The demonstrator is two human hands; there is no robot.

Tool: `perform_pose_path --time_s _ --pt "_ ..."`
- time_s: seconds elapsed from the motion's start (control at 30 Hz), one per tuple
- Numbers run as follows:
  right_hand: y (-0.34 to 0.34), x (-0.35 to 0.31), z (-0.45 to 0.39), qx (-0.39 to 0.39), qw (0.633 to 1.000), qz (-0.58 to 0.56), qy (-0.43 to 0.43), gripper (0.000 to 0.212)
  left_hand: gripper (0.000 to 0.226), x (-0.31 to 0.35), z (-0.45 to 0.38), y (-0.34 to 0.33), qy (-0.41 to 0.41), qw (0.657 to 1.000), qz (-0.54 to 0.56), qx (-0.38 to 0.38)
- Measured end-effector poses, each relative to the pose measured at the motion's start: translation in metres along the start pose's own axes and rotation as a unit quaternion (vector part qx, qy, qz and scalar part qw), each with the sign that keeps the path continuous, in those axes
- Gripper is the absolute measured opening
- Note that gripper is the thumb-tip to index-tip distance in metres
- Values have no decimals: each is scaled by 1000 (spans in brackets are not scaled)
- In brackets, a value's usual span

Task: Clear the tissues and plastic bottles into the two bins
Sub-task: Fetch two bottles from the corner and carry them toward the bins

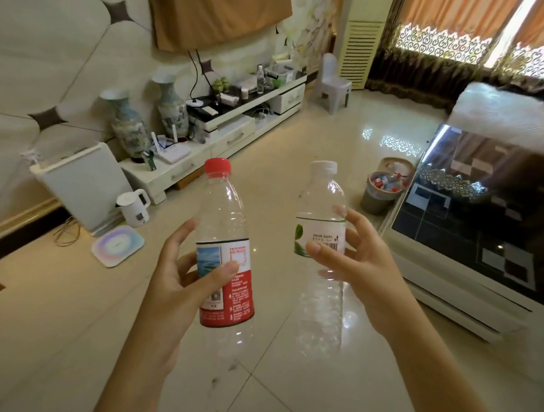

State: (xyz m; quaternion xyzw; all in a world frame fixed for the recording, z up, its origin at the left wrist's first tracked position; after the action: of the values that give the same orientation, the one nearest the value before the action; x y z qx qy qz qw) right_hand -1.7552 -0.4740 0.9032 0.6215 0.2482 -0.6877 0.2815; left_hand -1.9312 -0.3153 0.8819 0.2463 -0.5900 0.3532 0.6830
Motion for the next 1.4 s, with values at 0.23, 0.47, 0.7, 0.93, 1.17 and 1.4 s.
perform_pose_path --time_s 0.23,0.47,0.7,0.93,1.17,1.4 --pt "26 1 -122 59 998 11 -3 85 80 12 -149 -34 2 999 -2 -51" --pt "34 -14 -251 118 993 14 -8 80 79 44 -303 -60 4 993 -9 -118" --pt "59 -25 -352 173 985 15 -15 79 81 71 -421 -98 -2 986 -21 -165" --pt "111 -15 -481 200 979 5 -34 81 78 73 -549 -166 6 982 -43 -182" --pt "174 -13 -631 222 974 -18 -43 85 78 91 -685 -253 9 978 -78 -193" --pt "233 -39 -747 249 968 -14 -39 90 76 101 -796 -322 32 972 -88 -217"
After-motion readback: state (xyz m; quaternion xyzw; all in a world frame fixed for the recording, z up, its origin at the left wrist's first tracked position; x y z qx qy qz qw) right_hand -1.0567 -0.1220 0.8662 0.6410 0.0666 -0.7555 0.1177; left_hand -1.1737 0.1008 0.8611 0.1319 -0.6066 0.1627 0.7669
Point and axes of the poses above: each hand's wrist, its own z-axis away from the middle knuckle, its own y-axis out of the back of the hand, x = y × z, the point moved 4 cm from there along -z, towards the middle knuckle
